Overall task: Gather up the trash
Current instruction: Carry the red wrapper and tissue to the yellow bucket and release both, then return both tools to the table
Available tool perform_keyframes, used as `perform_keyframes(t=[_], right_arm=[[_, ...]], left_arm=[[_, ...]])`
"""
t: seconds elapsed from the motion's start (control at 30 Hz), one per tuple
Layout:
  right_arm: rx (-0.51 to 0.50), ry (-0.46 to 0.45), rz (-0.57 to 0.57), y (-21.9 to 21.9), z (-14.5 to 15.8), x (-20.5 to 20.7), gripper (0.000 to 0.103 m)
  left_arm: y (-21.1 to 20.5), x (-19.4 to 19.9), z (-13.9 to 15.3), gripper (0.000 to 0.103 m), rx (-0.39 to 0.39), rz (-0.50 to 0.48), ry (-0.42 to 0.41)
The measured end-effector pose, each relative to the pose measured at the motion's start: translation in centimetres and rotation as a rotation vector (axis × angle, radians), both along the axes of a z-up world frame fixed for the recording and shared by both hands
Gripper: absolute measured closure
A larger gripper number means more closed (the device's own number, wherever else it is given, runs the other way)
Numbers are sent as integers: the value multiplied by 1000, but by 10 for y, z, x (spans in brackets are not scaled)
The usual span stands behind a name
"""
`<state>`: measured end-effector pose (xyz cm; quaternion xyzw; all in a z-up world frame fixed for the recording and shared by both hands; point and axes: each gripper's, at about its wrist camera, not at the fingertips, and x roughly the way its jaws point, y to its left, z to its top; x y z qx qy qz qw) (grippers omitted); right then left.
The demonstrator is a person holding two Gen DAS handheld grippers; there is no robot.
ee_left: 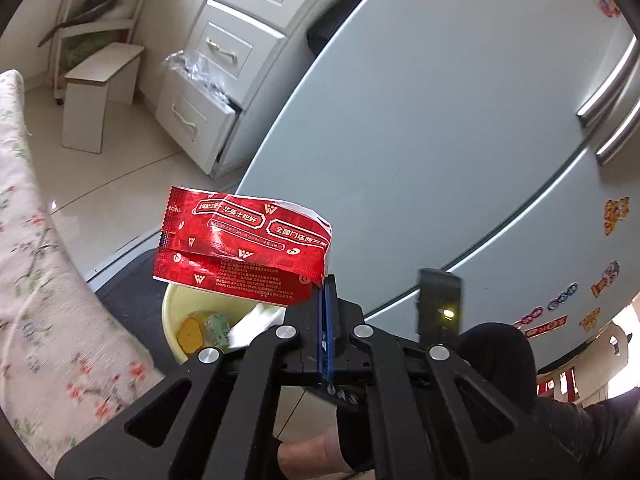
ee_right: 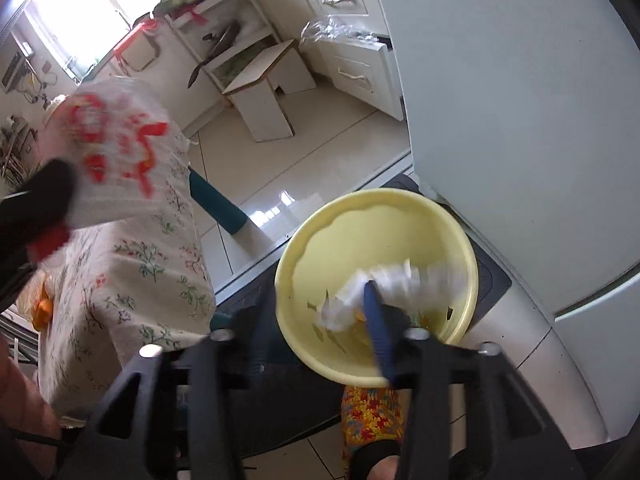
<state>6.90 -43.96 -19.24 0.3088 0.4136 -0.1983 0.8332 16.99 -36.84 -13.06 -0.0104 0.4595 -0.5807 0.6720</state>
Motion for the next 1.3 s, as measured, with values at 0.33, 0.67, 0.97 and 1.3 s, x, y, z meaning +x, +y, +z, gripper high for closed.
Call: perform_keyframes(t=[0.33,0.67,0.97,1.3], right_arm=[[9,-118,-50,11,45,-69,43],[21,-125,8,21,41,-54,39],[-31,-134,55,39,50,-49,36],[-176,-252,199,95,83,-30,28]], left_arm=[[-31,3,-26,101,78,-20,65],[-23,-6,-27,48,228,55,-32],[48,-7,21,33,272,209,-242],[164,-14,65,14,335,524,-504]])
